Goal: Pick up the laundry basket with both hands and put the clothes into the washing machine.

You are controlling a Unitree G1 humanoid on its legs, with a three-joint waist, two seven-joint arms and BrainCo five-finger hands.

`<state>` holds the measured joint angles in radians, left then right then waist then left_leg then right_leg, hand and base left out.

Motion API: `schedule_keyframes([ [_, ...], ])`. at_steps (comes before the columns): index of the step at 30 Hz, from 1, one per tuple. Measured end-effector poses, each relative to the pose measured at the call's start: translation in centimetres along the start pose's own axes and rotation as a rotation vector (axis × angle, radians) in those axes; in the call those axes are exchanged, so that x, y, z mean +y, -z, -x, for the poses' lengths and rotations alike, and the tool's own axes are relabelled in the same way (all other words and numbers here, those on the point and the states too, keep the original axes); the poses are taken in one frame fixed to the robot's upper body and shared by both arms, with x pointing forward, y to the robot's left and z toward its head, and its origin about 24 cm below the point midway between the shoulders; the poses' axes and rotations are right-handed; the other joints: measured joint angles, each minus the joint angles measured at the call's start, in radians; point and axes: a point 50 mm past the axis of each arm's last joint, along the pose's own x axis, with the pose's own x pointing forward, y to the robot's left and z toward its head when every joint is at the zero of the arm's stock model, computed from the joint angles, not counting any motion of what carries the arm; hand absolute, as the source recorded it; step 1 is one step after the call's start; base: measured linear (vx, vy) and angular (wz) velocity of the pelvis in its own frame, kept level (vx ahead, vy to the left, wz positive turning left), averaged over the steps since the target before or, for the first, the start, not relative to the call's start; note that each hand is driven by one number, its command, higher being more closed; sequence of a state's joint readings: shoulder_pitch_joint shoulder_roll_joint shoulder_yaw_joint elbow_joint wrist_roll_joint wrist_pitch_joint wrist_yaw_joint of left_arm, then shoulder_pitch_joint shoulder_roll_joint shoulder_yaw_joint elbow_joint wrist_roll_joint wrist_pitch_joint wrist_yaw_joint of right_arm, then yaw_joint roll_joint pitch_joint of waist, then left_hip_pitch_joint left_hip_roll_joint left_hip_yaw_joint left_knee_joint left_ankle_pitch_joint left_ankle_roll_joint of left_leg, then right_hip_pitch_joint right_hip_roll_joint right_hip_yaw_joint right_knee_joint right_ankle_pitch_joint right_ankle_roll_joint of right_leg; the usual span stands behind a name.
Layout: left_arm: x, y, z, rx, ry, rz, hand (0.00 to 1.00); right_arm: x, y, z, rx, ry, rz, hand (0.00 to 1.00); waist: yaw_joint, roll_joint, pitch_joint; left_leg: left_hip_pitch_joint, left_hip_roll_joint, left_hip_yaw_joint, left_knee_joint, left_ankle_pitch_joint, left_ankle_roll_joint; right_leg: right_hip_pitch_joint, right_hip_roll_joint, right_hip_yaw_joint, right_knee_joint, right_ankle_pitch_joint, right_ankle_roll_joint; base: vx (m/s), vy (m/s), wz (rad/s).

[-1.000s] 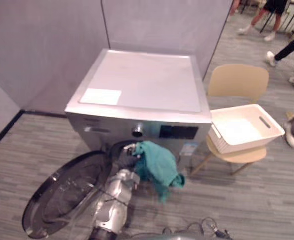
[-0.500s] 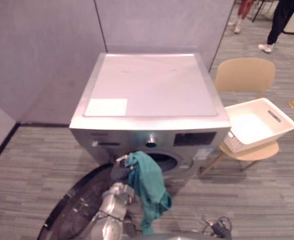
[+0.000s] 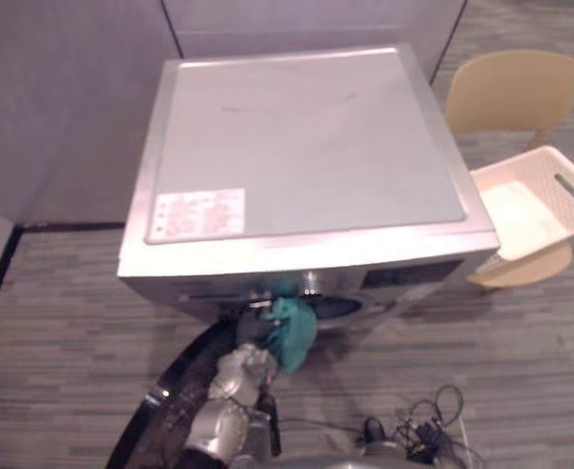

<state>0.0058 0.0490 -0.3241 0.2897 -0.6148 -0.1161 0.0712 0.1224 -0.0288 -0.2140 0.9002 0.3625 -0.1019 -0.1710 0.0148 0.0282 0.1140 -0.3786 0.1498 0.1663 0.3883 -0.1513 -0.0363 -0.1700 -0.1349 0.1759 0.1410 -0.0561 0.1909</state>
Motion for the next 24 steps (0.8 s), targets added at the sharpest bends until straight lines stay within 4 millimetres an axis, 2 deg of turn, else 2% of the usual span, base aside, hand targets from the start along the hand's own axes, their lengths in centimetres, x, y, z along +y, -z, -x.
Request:
schedule_keyframes([
  [2,-1.5,-1.0,-1.7,-0.030,0.019,0.002,1.00,1.8,-2.0,0.1,-0.086,-0.068,0.004,0.00,0.001,-0.007,0.050,-0.053,0.030,0.005,0.066,0.000,0.000,-0.070,0.024,0.002,0.079,-0.002,0.001,-0.17,-0.007,-0.36],
  [4,-2.5,-2.3,-3.0,-0.063,0.034,-0.010,1.00,3.5,-3.7,0.2,-0.156,-0.125,-0.015,0.00,0.000,-0.025,0.097,-0.100,0.047,0.020,0.126,-0.003,0.001,-0.149,0.041,0.004,0.176,-0.030,0.003,-0.21,0.013,-0.38],
  [5,-3.1,-3.4,-4.1,-0.092,0.035,-0.018,1.00,4.6,-5.2,0.5,-0.217,-0.162,-0.040,0.00,0.001,-0.035,0.127,-0.160,0.065,0.031,0.201,-0.041,0.008,-0.234,0.056,0.021,0.282,-0.076,0.008,-0.19,0.017,-0.35],
  [6,-3.4,-3.8,-4.4,-0.103,0.035,-0.019,1.00,4.9,-5.8,0.7,-0.240,-0.174,-0.051,0.00,0.001,-0.035,0.135,-0.184,0.077,0.032,0.229,-0.075,0.009,-0.270,0.065,0.021,0.323,-0.102,0.010,-0.27,0.022,-0.43],
  [8,-3.6,-5.9,-5.9,-0.149,0.002,-0.026,1.00,6.4,-7.4,1.4,-0.311,-0.219,-0.084,0.00,0.000,-0.071,0.184,-0.275,0.098,0.047,0.358,-0.142,0.016,-0.368,0.066,0.028,0.441,-0.223,0.002,-0.31,0.016,-0.51],
  [9,-3.6,-7.2,-6.8,-0.176,-0.030,-0.023,1.00,7.0,-8.3,1.7,-0.346,-0.233,-0.113,0.00,-0.003,-0.082,0.206,-0.330,0.115,0.055,0.423,-0.167,0.018,-0.429,0.073,0.041,0.493,-0.264,-0.002,-0.27,0.007,-0.48],
  [10,-3.6,-7.9,-7.2,-0.190,-0.043,-0.022,1.00,7.2,-8.9,1.8,-0.367,-0.235,-0.131,0.00,-0.009,-0.082,0.220,-0.357,0.122,0.054,0.450,-0.175,0.018,-0.457,0.081,0.048,0.522,-0.270,0.000,-0.26,0.015,-0.38],
  [12,-3.6,-11.0,-8.5,-0.262,-0.094,0.002,1.00,7.6,-10.2,2.4,-0.419,-0.256,-0.181,0.00,-0.029,-0.094,0.250,-0.453,0.151,0.057,0.530,-0.191,0.027,-0.567,0.106,0.072,0.600,-0.285,0.003,-0.22,0.007,-0.33],
  [13,-3.4,-12.0,-8.8,-0.282,-0.111,0.013,1.00,7.6,-10.5,2.5,-0.430,-0.256,-0.191,0.00,-0.032,-0.095,0.257,-0.471,0.158,0.057,0.544,-0.194,0.027,-0.586,0.115,0.078,0.610,-0.284,0.004,-0.15,0.008,-0.43],
  [14,-3.1,-14.3,-9.4,-0.327,-0.138,0.030,1.00,7.7,-10.9,2.7,-0.452,-0.258,-0.211,0.00,-0.043,-0.101,0.271,-0.511,0.175,0.058,0.573,-0.197,0.029,-0.624,0.131,0.088,0.625,-0.278,0.005,-0.10,0.015,-0.37],
  [15,-3.0,-15.5,-9.6,-0.350,-0.150,0.043,1.00,7.7,-11.0,2.8,-0.458,-0.261,-0.224,0.00,-0.051,-0.106,0.273,-0.531,0.184,0.060,0.587,-0.200,0.034,-0.644,0.138,0.093,0.631,-0.275,0.007,-0.10,0.035,-0.60],
  [16,-2.6,-19.7,-10.1,-0.434,-0.187,0.072,1.00,7.6,-11.2,3.2,-0.480,-0.268,-0.253,0.00,-0.064,-0.122,0.288,-0.586,0.210,0.062,0.628,-0.210,0.041,-0.697,0.161,0.108,0.645,-0.264,0.015,-0.08,0.045,-0.52],
  [18,-2.3,-22.1,-10.2,-0.483,-0.203,0.076,1.00,7.6,-11.0,3.3,-0.477,-0.269,-0.263,0.00,-0.069,-0.131,0.294,-0.623,0.233,0.061,0.656,-0.222,0.047,-0.728,0.179,0.113,0.649,-0.256,0.019,-0.04,0.062,-0.50],
  [19,-1.7,-24.8,-9.9,-0.539,-0.219,0.089,1.00,7.7,-10.5,3.4,-0.466,-0.271,-0.271,0.00,-0.084,-0.139,0.299,-0.665,0.257,0.058,0.687,-0.230,0.055,-0.761,0.195,0.119,0.651,-0.243,0.028,0.00,0.071,-0.42],
  [22,-1.5,-28.1,-9.4,-0.601,-0.223,0.132,1.00,7.8,-10.3,3.5,-0.468,-0.280,-0.279,0.00,-0.088,-0.143,0.329,-0.704,0.275,0.060,0.729,-0.251,0.071,-0.790,0.210,0.130,0.652,-0.237,0.038,0.03,0.098,-0.33],
  [24,-1.6,-29.2,-9.2,-0.618,-0.218,0.155,1.00,8.2,-10.1,3.6,-0.465,-0.294,-0.294,0.00,-0.083,-0.143,0.329,-0.726,0.292,0.063,0.747,-0.267,0.076,-0.802,0.221,0.134,0.638,-0.231,0.048,0.03,0.107,-0.26],
])
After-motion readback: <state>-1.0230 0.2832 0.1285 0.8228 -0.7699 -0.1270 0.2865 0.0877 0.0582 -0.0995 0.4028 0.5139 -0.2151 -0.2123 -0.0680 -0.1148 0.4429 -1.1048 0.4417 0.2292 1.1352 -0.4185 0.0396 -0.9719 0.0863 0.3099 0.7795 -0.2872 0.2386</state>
